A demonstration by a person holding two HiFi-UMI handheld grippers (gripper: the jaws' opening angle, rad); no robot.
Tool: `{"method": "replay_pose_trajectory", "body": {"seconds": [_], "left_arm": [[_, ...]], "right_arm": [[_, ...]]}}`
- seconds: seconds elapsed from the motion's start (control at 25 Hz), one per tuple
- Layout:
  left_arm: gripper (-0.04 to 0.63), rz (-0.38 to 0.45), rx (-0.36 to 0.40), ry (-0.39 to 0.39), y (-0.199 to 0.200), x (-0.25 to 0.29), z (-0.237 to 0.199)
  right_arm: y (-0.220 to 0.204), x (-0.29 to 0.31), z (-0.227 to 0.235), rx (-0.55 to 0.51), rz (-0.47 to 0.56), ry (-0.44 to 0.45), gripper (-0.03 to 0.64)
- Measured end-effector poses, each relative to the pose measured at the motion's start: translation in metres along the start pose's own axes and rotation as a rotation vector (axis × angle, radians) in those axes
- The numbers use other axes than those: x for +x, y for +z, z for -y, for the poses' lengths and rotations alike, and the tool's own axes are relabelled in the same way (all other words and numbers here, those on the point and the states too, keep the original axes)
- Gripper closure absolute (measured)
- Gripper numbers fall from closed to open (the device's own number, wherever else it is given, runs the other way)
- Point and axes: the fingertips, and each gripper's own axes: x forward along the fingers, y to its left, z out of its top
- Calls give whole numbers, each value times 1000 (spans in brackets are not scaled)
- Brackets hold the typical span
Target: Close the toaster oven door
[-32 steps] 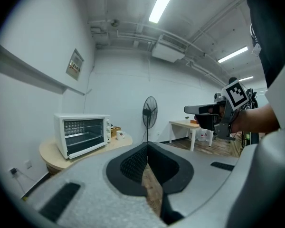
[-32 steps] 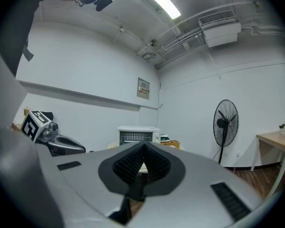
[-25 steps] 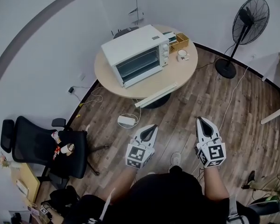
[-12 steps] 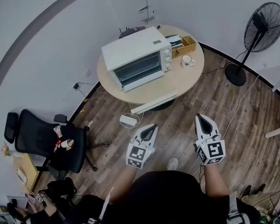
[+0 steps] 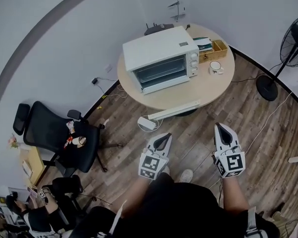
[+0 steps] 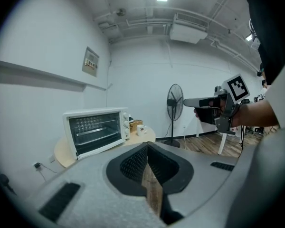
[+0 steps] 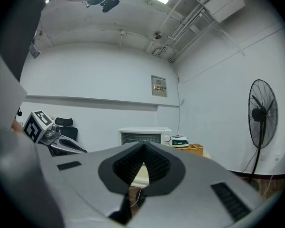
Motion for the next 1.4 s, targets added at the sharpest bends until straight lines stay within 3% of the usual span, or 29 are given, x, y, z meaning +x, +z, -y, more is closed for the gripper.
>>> {"method": "replay_pose_trajectory", "body": {"seconds": [0.68,1.12,1.4], "left_arm": [[589,-5,1,54,-2,20,-74],[589,-17,-21,86,-8,39,-144],[589,-31,-30,88,-20,46,-180]], "right_arm": [[12,92,-9,-11,0,88,620],[24,178,-37,-11,-14,177,620],[25,218,-51,-34,-16,186,620]]}}
